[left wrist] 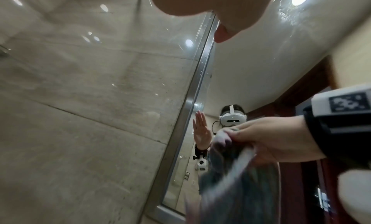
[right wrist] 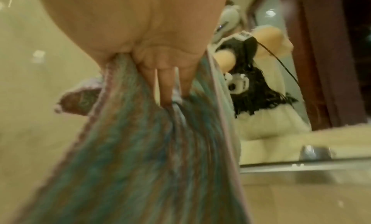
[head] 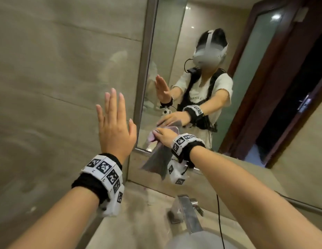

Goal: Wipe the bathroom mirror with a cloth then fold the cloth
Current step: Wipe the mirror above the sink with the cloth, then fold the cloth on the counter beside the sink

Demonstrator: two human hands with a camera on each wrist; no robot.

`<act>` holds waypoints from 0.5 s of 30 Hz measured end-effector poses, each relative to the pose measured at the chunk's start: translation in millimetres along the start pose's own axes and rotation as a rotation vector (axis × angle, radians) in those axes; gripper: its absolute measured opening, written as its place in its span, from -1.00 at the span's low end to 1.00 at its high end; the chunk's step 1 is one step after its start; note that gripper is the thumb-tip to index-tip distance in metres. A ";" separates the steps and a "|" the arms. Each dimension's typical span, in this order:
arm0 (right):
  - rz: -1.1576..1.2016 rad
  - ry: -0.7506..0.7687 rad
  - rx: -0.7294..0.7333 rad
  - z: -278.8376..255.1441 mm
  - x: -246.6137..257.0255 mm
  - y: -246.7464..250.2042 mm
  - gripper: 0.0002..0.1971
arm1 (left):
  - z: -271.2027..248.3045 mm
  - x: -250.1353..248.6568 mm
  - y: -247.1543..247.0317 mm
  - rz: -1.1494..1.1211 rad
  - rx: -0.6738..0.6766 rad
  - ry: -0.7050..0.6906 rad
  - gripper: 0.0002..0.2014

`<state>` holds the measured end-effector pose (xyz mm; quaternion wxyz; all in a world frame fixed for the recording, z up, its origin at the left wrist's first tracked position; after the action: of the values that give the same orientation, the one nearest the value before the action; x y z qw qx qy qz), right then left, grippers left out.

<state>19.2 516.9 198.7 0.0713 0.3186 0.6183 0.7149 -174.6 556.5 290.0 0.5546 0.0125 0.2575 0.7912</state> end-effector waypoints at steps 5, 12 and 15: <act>0.371 -0.128 0.051 -48.3 -19.3 23.4 -0.73 | -17.6 -30.5 -9.8 -0.132 0.179 0.028 -0.37; 0.602 -0.002 -0.118 -99.8 -10.7 75.3 -0.72 | -52.9 -90.5 -25.4 -0.386 0.465 0.065 -0.46; 0.657 0.064 -0.142 -130.9 -1.6 90.1 -0.72 | -64.7 -117.8 -18.7 -0.510 0.498 0.052 -0.46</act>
<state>-24.4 386.1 277.6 -0.1604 0.4722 0.4334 0.7507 -132.7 431.6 257.3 0.7073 0.0626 0.4515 0.5403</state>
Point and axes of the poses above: each hand's wrist, its own z-axis towards the middle knuckle, its own y-axis out of the back of the hand, x = y × z, the point moved 10 cm from there along z, towards the middle knuckle, and after that the axes turned 3 degrees about z, right-handed, at the moved point
